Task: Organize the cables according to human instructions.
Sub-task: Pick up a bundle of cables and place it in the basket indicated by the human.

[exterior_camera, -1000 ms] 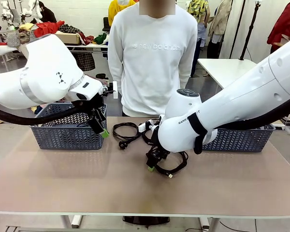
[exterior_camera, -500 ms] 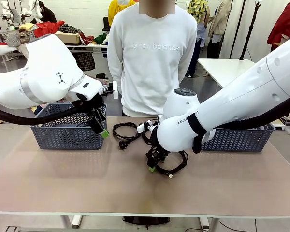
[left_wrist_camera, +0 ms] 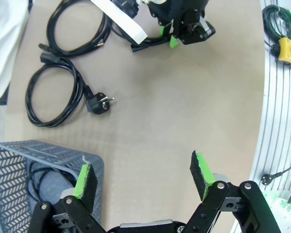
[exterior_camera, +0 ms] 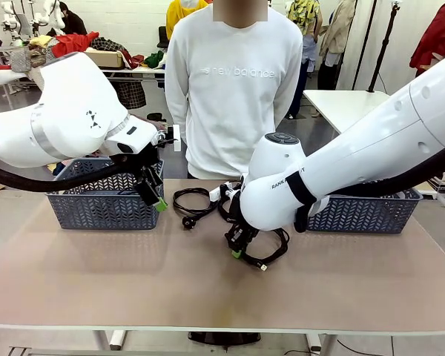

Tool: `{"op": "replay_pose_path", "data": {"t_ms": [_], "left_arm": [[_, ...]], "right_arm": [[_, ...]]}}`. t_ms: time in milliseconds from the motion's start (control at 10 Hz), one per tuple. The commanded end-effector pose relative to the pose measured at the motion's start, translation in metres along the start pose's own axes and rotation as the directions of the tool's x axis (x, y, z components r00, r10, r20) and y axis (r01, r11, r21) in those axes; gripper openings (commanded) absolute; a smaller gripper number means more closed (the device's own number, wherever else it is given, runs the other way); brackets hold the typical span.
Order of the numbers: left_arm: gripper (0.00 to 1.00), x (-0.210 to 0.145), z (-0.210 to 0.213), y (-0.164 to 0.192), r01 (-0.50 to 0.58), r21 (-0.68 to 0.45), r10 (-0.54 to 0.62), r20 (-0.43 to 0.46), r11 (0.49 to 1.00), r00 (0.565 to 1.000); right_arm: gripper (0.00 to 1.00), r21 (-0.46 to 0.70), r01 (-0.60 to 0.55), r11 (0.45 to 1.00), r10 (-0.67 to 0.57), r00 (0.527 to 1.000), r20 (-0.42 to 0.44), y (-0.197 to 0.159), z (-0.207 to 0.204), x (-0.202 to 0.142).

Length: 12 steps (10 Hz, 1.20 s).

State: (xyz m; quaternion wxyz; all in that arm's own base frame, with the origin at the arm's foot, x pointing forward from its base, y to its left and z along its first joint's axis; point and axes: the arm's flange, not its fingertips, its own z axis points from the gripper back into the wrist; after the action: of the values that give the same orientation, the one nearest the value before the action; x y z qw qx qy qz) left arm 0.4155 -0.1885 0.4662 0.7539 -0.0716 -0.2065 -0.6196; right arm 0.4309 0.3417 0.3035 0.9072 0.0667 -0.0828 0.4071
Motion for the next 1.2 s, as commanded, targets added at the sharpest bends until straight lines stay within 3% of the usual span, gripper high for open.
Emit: {"op": "replay_pose_path", "data": {"t_ms": [0,500,700,1100], "left_arm": [[1.00,-0.001,0.000,0.000,-0.002,0.000,0.002,-0.001,1.000,1.000],[1.00,-0.001,0.000,0.000,-0.002,0.000,0.002,-0.001,1.000,1.000],[1.00,-0.001,0.000,0.000,-0.002,0.000,0.002,-0.001,1.000,1.000],[1.00,-0.001,0.000,0.000,-0.002,0.000,0.002,-0.001,1.000,1.000]], "right_arm": [[0.03,0.033,0.024,0.999,-0.023,0.999,-0.028,0.006,-0.009,0.002],[0.00,0.029,-0.026,0.999,0.027,0.999,-0.029,0.021,0.037,-0.011],[0.00,-0.054,-0.169,0.984,0.168,0.986,-0.019,0.021,0.078,-0.014],[0.00,-0.045,-0.401,0.915,0.398,0.915,-0.060,-0.001,0.149,-0.024]]}}
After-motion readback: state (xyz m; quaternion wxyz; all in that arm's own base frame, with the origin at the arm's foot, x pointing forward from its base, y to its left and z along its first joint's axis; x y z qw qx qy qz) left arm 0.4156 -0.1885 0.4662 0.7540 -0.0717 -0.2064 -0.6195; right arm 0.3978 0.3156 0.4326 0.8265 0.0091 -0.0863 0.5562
